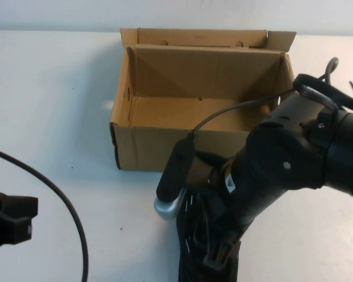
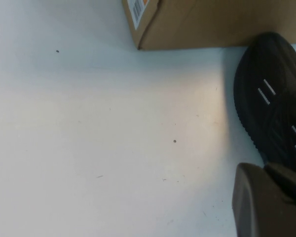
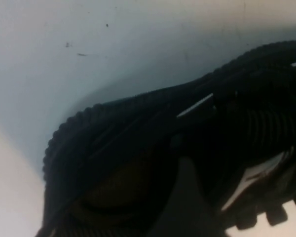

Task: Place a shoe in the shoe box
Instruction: Pick up the shoe from the table

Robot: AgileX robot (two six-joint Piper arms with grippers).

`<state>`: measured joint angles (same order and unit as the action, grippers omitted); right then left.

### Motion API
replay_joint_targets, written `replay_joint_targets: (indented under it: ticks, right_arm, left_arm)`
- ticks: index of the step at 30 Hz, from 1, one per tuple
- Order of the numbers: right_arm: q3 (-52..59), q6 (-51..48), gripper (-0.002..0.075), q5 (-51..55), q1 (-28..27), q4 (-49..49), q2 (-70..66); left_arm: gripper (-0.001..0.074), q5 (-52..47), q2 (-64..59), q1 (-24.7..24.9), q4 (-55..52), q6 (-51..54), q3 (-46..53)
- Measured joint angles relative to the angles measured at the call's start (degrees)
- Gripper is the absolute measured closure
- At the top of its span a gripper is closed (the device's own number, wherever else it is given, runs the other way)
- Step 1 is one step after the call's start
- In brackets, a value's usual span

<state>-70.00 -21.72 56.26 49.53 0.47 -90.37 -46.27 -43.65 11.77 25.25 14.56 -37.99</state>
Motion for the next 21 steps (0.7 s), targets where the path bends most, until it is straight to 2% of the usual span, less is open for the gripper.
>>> replay_joint_targets:
  ticks: [8,13,17,19,21]
  right_arm:
    - [-0.09,5.92,0.0281,-2.93,0.00,-8.70,-4.80]
    - [-0.12,8.59,0.0340,-4.08,0.14,-10.58,-7.30]
    - [-0.47,8.98,0.0459,-4.21,0.26,-10.58,-8.71]
    - [-0.47,9.07,0.0571,-4.11,0.48,-10.35,-8.80]
    - [-0.47,9.07,0.0652,-3.88,0.48,-10.45,-8.80]
  left_arm:
    - [0.0739,0.00,0.00,0.00,0.00,0.00,0.00]
    - [0.0739,0.00,0.00,0.00,0.00,0.00,0.00]
    - [0.0739,0.00,0.00,0.00,0.00,0.00,0.00]
    - [0.0739,-0.14,0.00,0.00,0.00,0.99,0.00]
    - [0.0739,-0.62,0.00,0.00,0.00,2.99,0.00]
